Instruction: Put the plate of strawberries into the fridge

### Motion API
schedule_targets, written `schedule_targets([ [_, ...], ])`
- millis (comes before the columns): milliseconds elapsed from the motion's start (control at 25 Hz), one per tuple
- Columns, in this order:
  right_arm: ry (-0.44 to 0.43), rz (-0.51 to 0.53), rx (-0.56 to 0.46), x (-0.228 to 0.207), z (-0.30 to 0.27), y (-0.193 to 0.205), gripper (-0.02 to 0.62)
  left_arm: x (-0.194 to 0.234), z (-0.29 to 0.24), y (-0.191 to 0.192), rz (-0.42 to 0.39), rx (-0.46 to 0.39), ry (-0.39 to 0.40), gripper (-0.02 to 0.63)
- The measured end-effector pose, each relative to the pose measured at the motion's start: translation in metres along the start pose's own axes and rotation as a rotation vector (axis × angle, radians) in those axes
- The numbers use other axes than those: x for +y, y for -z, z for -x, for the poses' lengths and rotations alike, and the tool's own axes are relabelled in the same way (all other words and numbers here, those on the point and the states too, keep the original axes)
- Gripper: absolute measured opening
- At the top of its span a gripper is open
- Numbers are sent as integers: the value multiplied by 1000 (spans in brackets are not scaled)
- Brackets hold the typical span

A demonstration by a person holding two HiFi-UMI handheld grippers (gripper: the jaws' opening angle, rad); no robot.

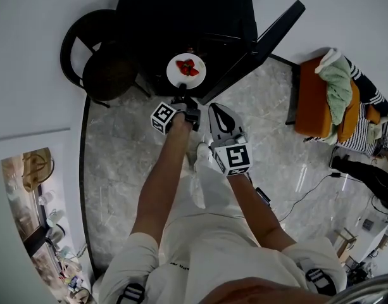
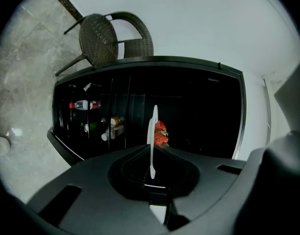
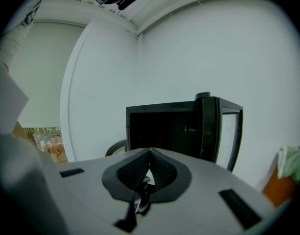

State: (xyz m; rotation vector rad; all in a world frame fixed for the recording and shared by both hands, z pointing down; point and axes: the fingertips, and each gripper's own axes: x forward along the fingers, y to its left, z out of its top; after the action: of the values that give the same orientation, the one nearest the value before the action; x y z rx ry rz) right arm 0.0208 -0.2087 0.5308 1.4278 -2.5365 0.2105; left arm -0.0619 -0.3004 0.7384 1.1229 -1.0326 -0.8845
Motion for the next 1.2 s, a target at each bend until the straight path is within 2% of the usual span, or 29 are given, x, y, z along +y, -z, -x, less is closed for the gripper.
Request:
schedule_targets([
  [640,1,-31,6,-5,2,2,12,32,-15,-18,-12,-17,-36,14],
  [1200,-11,-29,16,3,-2,7,12,47,-30,-16,-12,-3,-54,14],
])
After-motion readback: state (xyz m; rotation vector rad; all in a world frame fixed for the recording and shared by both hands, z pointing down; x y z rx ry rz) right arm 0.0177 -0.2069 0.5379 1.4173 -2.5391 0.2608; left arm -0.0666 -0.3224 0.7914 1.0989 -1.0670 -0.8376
